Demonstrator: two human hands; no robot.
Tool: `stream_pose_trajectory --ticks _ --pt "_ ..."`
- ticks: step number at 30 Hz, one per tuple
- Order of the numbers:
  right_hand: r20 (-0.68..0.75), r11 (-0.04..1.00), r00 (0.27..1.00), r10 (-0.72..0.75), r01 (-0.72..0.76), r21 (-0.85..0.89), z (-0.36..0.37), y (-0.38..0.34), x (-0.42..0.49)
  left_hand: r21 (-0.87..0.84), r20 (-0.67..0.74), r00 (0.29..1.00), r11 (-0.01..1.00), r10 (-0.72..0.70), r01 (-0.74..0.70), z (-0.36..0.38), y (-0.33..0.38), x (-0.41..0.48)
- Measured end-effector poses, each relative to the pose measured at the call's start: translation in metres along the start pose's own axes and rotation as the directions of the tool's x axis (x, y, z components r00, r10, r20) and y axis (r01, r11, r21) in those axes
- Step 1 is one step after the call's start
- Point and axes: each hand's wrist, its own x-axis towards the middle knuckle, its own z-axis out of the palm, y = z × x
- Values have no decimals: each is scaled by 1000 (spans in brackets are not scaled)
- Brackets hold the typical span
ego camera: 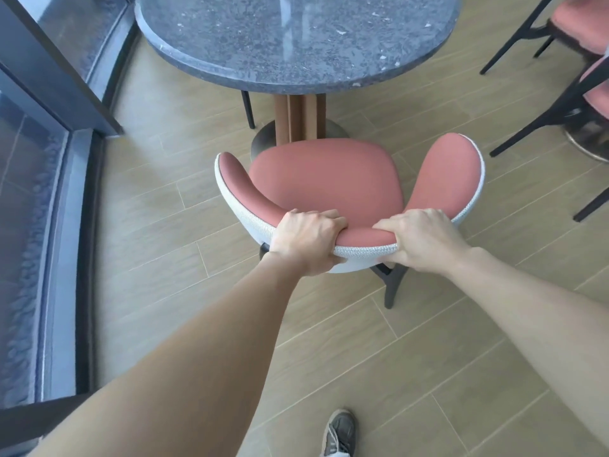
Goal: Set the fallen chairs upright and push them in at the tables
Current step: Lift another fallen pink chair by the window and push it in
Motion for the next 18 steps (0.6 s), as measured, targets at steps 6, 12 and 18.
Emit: stream_pose_trajectory --ticks 6,12,18 --pt "-13 993 994 -111 111 44 4 53 18 21 -17 996 996 -85 85 6 23 39" --pt "30 978 978 -207 206 23 0 114 50 46 -18 985 984 -173 173 9 47 87" --pt "42 967 966 -256 256 -2 -4 162 82 61 -28 968 966 -250 251 13 61 136"
